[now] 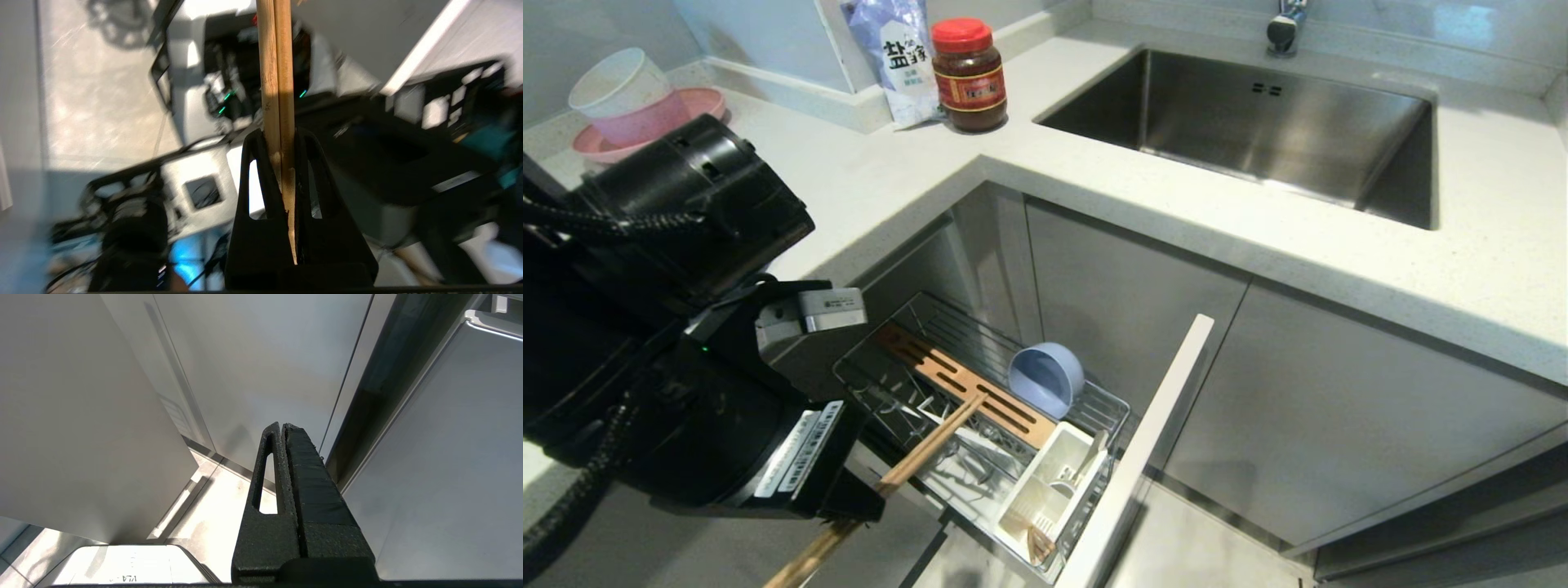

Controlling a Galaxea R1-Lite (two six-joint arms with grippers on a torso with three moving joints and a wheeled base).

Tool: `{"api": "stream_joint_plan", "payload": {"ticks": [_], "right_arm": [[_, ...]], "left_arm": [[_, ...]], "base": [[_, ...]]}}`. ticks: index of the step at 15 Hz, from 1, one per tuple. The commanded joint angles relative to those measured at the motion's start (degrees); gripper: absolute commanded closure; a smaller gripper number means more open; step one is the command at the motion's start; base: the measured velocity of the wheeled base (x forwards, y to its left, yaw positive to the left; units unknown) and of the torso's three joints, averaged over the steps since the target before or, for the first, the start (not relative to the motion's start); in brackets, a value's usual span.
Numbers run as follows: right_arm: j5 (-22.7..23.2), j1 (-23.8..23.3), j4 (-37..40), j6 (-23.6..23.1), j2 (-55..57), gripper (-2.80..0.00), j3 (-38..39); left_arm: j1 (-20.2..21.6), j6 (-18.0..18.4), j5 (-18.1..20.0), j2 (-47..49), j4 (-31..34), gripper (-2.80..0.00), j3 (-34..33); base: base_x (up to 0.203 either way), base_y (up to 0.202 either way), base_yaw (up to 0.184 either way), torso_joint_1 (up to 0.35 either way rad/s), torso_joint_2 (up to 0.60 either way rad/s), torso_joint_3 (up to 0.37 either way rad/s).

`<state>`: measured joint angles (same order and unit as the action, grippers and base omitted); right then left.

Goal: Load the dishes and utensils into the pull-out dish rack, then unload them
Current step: Pick up the chopsticks and place it in the cupboard

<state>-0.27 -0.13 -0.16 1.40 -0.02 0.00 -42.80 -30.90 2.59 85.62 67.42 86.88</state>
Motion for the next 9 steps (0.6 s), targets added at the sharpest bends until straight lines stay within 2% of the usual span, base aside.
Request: {"api": "stream_joint_plan", "payload": {"ticks": [1, 5, 9], "right_arm": [[0.0, 0.0, 0.0, 0.0, -0.2, 0.00, 0.1], [0.0, 0.0, 0.0, 0.0, -0.2, 0.00, 0.1], [0.0, 0.0, 0.0, 0.0, -0.2, 0.00, 0.1]], "left_arm": [[0.3, 2.1, 0.0, 1.4, 2.7, 0.00, -0.3], [0.5, 6.6, 0.2, 1.3, 5.6, 0.00, -0.8], [0.8, 13.9, 0.4, 1.4, 12.6, 0.00, -1.5]], "base": [[0.000, 0.000, 0.000, 0.000, 0.00, 0.000], [0.000, 0.000, 0.000, 0.000, 0.00, 0.000], [0.000, 0.000, 0.000, 0.000, 0.00, 0.000]]}}
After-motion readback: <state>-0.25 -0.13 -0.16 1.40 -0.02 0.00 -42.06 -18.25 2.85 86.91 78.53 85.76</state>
